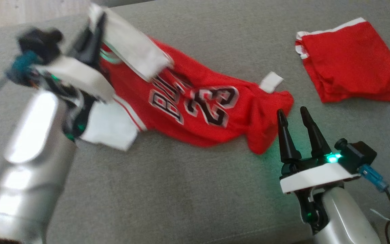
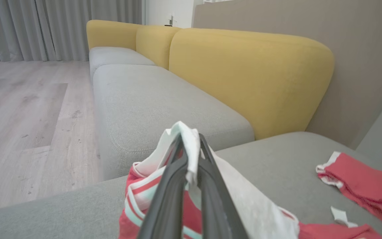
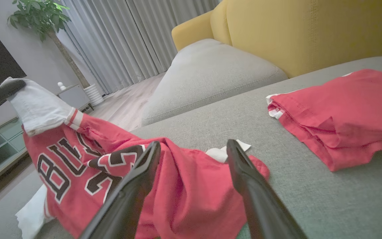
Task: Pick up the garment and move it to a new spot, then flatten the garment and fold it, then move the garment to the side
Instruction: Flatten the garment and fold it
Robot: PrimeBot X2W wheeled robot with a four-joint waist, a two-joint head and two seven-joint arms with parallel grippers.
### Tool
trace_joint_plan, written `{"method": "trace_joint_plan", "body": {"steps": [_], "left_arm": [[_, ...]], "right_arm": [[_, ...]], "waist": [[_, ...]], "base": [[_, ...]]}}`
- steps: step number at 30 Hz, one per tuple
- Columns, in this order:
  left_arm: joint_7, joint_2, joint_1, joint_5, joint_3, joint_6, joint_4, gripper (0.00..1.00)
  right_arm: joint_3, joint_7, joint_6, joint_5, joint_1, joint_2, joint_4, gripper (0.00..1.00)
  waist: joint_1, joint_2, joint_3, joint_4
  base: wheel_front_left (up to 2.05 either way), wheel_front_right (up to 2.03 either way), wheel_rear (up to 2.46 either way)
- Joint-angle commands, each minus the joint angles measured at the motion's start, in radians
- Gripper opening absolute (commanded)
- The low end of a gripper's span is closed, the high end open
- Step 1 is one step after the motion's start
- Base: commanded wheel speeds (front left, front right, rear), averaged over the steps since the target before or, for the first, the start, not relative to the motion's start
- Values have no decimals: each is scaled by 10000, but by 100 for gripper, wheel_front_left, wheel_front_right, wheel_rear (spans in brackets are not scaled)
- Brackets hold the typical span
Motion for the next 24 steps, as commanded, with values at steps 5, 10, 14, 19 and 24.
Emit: {"method": "trace_joint_plan", "body": {"steps": [5,10,14,19,24], "left_arm": [[312,906,-1775,-319,1279,578,870,0],[380,1427,-2622,-240,1664,1042,2298,46],[176,1472,-2893,-288,1701,877,2908,100],[-737,1398,-3041,13,1445,636,3346,100],[-1761,1375,-2760,451,996,299,3381,100]], "right_arm": [[366,-109,-7,192,-495,-18,-400,100],[488,-109,-7,248,-554,-18,-468,100],[482,-109,-7,255,-567,-18,-509,100],[367,-109,-7,164,-535,-18,-504,100],[212,-109,-7,9,-554,-18,-492,100]], "waist": [[1,0,359,-517],[1,0,621,-818],[1,0,723,-869],[1,0,731,-625],[1,0,457,-158]], "base": [[0,0,0],[0,0,0],[0,0,0],[0,0,0],[0,0,0]]}}
